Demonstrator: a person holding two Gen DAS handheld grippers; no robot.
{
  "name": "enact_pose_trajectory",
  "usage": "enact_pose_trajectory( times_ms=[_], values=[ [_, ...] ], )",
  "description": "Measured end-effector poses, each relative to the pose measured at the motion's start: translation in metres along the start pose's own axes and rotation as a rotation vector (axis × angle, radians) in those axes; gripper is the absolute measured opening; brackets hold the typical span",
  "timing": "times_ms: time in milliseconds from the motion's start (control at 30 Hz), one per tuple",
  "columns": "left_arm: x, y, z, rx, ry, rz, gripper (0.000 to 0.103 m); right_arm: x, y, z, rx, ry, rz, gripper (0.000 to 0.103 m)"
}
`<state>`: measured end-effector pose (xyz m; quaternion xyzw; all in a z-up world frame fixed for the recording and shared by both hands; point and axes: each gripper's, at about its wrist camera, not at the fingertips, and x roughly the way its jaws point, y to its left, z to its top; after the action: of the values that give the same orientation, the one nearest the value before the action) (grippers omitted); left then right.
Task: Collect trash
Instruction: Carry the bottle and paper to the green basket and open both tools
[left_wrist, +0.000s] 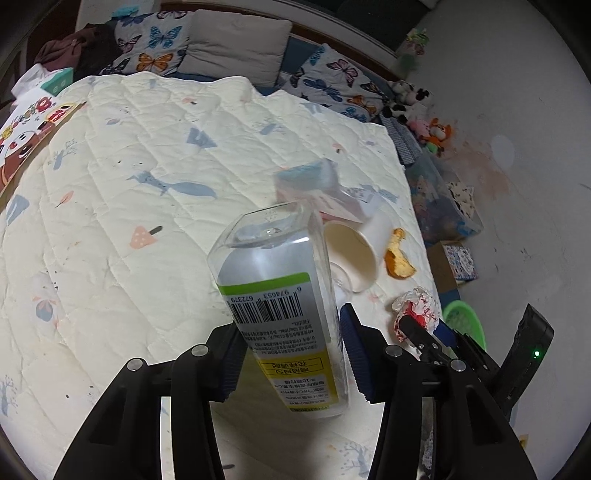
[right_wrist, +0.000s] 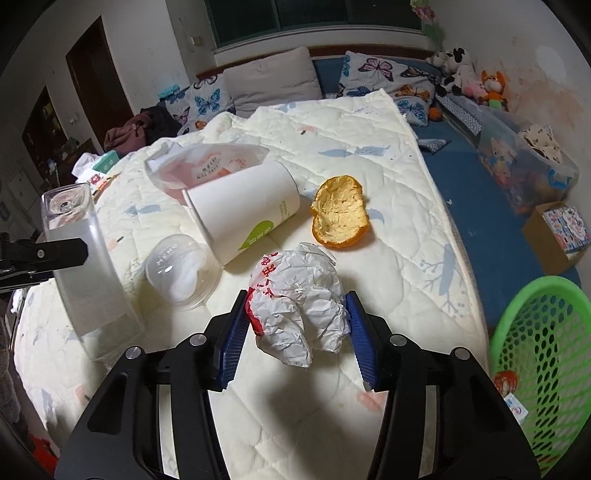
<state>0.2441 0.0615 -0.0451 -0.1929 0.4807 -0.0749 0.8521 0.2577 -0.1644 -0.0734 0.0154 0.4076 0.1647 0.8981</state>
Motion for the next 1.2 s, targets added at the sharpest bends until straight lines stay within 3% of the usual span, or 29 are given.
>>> enact_pose_trajectory(
  times_ms=[333,633,1200],
  values=[
    [-0.007,-0.040,-0.007,0.083,-0.003,-0.058,0.045,-0.042,-0.025,-0.022,0.047,-0.043,-0.022,0.052],
    [-0.008,-0.087,-0.014,0.160,0.014,-0.128,0.044,-0.084,-0.065,-0.048,0.103,-0.080,-0.099,0.052],
    [0.008,-0.166,-0.026,0.282,0.072,-0.215,0.044,-0.117,-0.126,-0.094,0.213,-0.072,-0.214,0.052]
  ],
)
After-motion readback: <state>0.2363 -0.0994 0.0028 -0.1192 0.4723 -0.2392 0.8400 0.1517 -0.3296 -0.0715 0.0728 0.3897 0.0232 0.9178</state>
